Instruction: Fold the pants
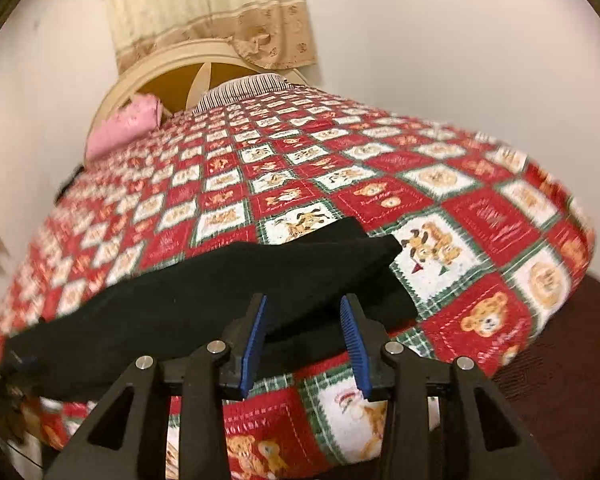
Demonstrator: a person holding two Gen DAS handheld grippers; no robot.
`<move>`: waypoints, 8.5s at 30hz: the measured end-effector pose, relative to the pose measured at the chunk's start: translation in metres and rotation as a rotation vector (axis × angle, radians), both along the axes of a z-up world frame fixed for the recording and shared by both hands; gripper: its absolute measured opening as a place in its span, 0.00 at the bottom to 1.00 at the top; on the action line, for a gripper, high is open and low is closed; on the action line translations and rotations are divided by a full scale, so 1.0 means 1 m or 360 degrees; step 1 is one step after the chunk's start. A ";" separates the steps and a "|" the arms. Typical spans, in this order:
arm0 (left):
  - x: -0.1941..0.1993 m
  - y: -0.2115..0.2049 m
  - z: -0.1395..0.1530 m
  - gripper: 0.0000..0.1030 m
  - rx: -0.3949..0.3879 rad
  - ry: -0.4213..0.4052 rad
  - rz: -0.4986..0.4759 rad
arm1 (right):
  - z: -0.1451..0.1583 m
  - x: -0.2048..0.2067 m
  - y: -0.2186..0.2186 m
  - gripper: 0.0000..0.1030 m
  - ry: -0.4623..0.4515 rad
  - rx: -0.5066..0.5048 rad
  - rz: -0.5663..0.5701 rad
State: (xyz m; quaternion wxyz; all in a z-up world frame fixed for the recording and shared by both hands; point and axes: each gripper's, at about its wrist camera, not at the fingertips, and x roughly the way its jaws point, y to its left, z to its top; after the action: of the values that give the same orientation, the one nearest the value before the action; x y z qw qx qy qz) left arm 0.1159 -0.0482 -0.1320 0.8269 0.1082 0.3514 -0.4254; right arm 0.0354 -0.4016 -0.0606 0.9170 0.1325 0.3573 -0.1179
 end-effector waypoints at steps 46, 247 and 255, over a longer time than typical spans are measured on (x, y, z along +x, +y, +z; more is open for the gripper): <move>0.022 -0.050 -0.025 0.25 0.0073 0.0206 -0.0124 | -0.008 -0.025 -0.091 0.47 -0.0329 0.0551 -0.0114; 0.038 0.321 -0.006 0.77 -0.0121 -0.0041 0.1437 | -0.045 0.109 0.417 0.54 0.0050 0.0154 0.1689; 0.032 0.259 -0.014 0.90 -0.0012 -0.0091 0.1234 | -0.081 0.205 0.443 0.54 0.0337 0.0548 0.1526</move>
State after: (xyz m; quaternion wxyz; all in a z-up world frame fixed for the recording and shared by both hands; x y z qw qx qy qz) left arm 0.1476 0.2105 -0.1460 0.9363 -0.0239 0.3414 -0.0792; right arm 0.2407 0.0412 -0.1421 0.7917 0.0902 0.4828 0.3633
